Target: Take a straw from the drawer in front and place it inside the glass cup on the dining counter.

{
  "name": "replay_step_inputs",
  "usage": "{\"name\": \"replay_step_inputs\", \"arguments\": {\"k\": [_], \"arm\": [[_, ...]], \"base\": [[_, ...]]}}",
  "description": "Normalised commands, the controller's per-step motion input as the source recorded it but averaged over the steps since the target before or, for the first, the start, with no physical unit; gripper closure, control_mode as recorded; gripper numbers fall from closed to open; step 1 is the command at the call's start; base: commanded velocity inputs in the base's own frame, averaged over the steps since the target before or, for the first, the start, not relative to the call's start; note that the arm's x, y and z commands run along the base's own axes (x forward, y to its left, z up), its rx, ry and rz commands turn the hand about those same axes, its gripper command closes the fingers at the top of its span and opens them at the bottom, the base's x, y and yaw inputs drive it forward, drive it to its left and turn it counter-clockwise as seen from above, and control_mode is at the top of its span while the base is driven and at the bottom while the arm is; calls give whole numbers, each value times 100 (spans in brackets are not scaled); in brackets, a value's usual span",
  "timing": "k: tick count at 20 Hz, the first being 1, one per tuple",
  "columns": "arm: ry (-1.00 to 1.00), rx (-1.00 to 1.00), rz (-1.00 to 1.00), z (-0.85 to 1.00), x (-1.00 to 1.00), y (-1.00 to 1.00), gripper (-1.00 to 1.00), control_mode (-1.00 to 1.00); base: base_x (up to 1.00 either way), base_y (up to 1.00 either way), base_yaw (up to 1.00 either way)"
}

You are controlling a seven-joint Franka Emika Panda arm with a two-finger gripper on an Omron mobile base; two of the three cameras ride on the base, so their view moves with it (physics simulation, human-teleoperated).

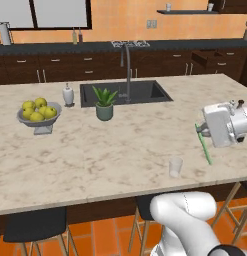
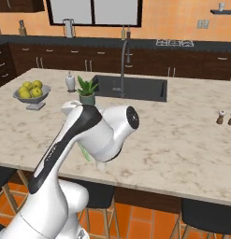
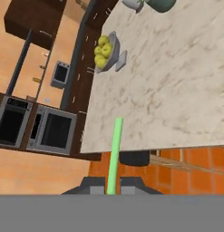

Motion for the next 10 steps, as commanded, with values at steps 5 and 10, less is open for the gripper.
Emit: {"name": "replay_step_inputs", "arguments": {"k": [5, 10], "arm": [[1, 6, 16, -23, 8, 0, 100, -100], [1, 1, 16, -37, 9, 0, 100, -100]], "base": [[0, 0, 0], [0, 0, 0]]}}
